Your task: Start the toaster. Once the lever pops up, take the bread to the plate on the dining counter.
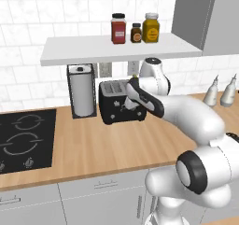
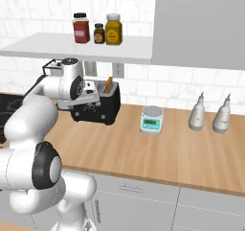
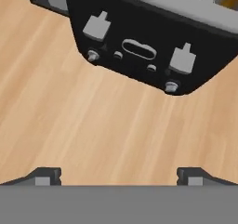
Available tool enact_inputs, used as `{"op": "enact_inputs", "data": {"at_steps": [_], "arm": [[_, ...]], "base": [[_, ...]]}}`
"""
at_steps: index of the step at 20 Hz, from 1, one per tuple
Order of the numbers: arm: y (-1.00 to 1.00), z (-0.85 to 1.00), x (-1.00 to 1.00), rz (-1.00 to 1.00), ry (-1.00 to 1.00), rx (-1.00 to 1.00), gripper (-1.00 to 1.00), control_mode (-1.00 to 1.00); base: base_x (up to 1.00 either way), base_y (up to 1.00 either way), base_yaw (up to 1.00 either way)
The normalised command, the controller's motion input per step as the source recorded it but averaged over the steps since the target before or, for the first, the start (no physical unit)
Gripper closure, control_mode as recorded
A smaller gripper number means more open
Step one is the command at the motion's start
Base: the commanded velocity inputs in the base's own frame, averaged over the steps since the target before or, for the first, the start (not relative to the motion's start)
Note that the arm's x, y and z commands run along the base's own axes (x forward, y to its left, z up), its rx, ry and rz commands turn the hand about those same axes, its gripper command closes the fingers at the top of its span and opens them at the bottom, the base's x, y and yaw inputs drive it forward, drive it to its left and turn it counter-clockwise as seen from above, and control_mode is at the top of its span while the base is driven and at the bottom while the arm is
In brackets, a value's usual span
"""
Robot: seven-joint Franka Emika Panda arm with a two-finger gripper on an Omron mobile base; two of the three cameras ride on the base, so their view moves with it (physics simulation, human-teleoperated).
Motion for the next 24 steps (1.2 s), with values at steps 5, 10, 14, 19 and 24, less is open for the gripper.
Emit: {"op": "enact_inputs", "data": {"at_steps": [5, 10, 14, 19, 24], "arm": [[0.01, -0.27, 0.58, 0.12, -0.02, -0.05, -1.00, -1.00], [0.00, -0.34, 0.57, 0.03, -0.01, -0.06, -1.00, -1.00], [0.02, -0.32, 0.50, 0.02, 0.00, -0.05, -1.00, -1.00], [0.00, -0.24, 0.52, 0.01, -0.02, -0.05, -1.00, -1.00], [0.02, -0.24, 0.44, 0.02, 0.00, -0.03, -1.00, -1.00]], "base": [[0.00, 0.00, 0.00], [0.00, 0.00, 0.00], [0.00, 0.00, 0.00], [0.00, 0.00, 0.00], [0.00, 0.00, 0.00]]}}
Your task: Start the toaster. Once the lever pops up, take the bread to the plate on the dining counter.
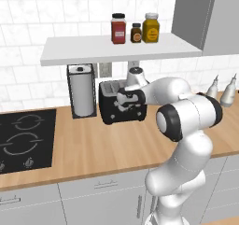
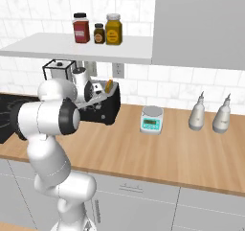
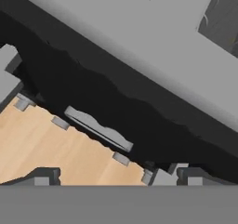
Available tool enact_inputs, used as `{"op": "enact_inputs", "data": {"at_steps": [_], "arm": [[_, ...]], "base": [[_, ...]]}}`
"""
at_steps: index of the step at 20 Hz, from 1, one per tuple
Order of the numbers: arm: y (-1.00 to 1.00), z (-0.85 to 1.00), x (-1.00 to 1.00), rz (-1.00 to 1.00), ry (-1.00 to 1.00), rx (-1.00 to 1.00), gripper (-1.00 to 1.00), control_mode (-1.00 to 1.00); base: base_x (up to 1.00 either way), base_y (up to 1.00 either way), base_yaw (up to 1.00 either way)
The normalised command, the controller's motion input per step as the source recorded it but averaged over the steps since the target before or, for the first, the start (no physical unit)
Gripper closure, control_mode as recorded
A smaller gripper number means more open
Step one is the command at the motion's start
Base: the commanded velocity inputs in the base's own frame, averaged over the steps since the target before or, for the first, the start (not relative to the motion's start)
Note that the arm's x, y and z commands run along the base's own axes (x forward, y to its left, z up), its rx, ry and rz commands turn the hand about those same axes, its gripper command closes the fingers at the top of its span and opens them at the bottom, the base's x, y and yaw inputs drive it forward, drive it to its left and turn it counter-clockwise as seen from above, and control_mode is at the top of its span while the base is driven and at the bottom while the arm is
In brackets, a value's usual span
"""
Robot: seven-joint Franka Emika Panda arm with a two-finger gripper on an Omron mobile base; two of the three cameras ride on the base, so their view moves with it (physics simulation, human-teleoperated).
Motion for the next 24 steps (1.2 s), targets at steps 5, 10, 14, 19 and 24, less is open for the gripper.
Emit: {"op": "enact_inputs", "data": {"at_steps": [5, 10, 14, 19, 24], "arm": [[0.02, -0.30, 0.15, 0.01, 0.00, -0.04, -1.00, -1.00], [0.04, -0.51, -0.03, 0.00, -0.01, -0.07, -1.00, -1.00], [0.02, -0.67, -0.26, 0.00, 0.00, -0.03, -1.00, -1.00], [0.12, -0.80, -0.47, 0.00, 0.00, 0.00, -1.00, -1.00], [0.05, -0.93, -0.50, -0.01, -0.05, 0.00, -1.00, -1.00]], "base": [[0.00, 0.00, 0.00], [0.00, 0.00, 0.00], [0.00, 0.00, 0.00], [0.00, 0.00, 0.00], [0.00, 0.00, 0.00]]}}
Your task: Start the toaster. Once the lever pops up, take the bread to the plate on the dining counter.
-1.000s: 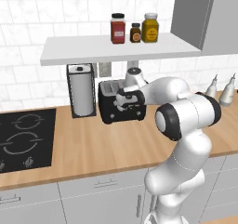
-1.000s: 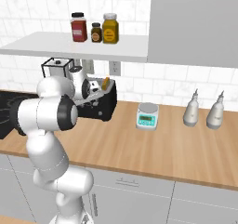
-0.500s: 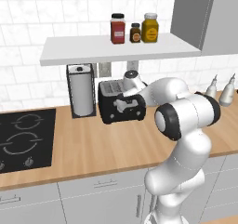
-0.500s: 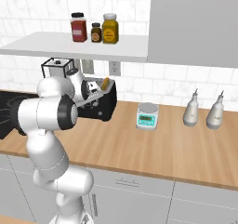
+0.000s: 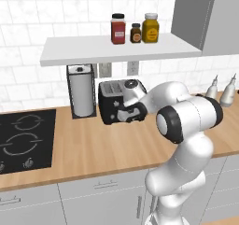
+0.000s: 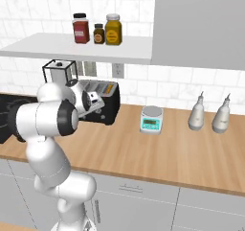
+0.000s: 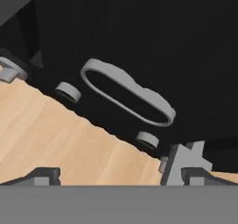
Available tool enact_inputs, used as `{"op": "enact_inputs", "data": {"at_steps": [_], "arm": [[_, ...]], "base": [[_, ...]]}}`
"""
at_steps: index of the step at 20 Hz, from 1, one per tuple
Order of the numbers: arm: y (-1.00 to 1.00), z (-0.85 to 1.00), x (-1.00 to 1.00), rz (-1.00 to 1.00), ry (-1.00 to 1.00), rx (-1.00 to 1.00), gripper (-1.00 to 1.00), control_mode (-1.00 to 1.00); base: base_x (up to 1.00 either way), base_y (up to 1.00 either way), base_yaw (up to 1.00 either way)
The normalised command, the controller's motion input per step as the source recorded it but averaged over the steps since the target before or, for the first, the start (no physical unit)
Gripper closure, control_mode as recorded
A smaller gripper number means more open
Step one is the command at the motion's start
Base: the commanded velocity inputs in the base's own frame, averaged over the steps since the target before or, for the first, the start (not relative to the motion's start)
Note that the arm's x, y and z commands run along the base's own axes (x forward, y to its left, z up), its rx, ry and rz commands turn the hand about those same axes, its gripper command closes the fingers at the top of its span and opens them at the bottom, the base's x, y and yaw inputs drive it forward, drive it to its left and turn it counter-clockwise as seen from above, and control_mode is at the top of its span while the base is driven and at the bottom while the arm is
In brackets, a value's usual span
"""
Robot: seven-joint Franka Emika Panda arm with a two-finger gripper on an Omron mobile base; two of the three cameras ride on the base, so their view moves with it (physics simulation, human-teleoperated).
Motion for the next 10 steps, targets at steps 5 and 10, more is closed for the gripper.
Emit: {"op": "enact_inputs", "data": {"at_steps": [5, 10], "arm": [[0.00, -0.90, 0.01, -0.03, -0.17, 0.00, -1.00, -1.00], [0.00, -1.00, -0.02, 0.00, -0.15, 0.01, -1.00, -1.00]], "base": [[0.00, 0.00, 0.00], [0.00, 0.00, 0.00]]}}
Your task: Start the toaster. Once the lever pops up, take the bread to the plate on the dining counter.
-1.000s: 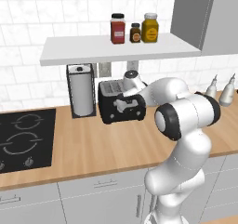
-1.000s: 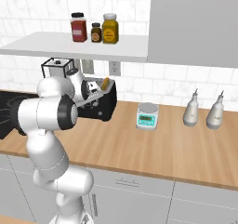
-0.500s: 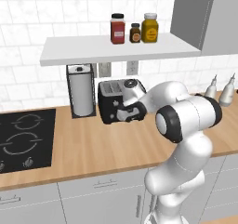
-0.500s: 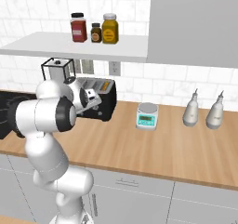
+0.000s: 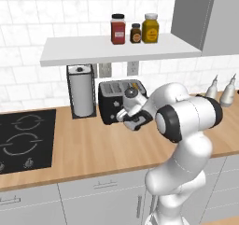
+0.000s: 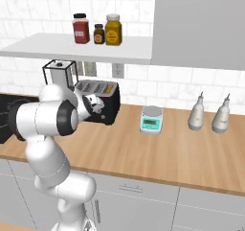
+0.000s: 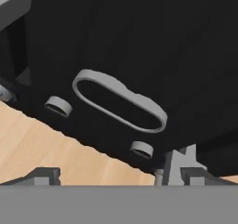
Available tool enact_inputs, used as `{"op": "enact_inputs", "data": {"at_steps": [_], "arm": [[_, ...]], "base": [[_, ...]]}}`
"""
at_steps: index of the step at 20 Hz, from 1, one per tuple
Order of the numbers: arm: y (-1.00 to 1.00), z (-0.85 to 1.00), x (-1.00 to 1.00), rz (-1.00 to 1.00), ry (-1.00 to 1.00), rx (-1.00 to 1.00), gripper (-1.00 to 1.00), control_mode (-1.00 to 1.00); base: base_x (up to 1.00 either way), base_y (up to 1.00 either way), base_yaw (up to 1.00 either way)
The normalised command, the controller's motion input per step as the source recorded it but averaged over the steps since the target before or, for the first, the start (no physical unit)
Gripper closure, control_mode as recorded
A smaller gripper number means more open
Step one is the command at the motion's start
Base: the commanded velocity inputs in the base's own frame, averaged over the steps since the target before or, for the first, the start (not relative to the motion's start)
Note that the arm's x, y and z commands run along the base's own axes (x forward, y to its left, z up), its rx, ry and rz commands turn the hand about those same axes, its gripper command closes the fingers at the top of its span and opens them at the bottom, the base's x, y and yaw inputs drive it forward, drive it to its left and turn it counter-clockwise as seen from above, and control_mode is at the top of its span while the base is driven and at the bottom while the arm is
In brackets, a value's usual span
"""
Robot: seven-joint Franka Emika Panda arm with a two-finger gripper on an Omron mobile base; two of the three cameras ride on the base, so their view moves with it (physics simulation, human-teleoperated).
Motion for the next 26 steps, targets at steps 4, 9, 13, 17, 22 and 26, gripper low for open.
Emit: {"op": "enact_inputs", "data": {"at_steps": [4, 9, 13, 17, 22, 26], "arm": [[0.00, -0.78, -0.09, -0.04, -0.12, 0.04, -1.00, -1.00], [0.00, 0.68, -0.39, -0.21, -0.06, 0.20, -1.00, -1.00], [0.00, 1.00, -0.51, -0.29, -0.02, 0.24, -1.00, -1.00], [-0.01, 1.00, -0.11, -0.30, 0.00, 0.25, -1.00, -1.00], [0.00, 1.00, 0.05, -0.24, 0.10, 0.24, -1.00, -1.00], [-0.10, 1.00, -0.01, -0.18, 0.13, 0.16, -1.00, -1.00]], "base": [[0.00, 0.00, 0.00], [0.00, 0.00, 0.00], [0.00, 0.00, 0.00], [0.00, 0.00, 0.00], [0.00, 0.00, 0.00], [0.00, 0.00, 0.00]]}}
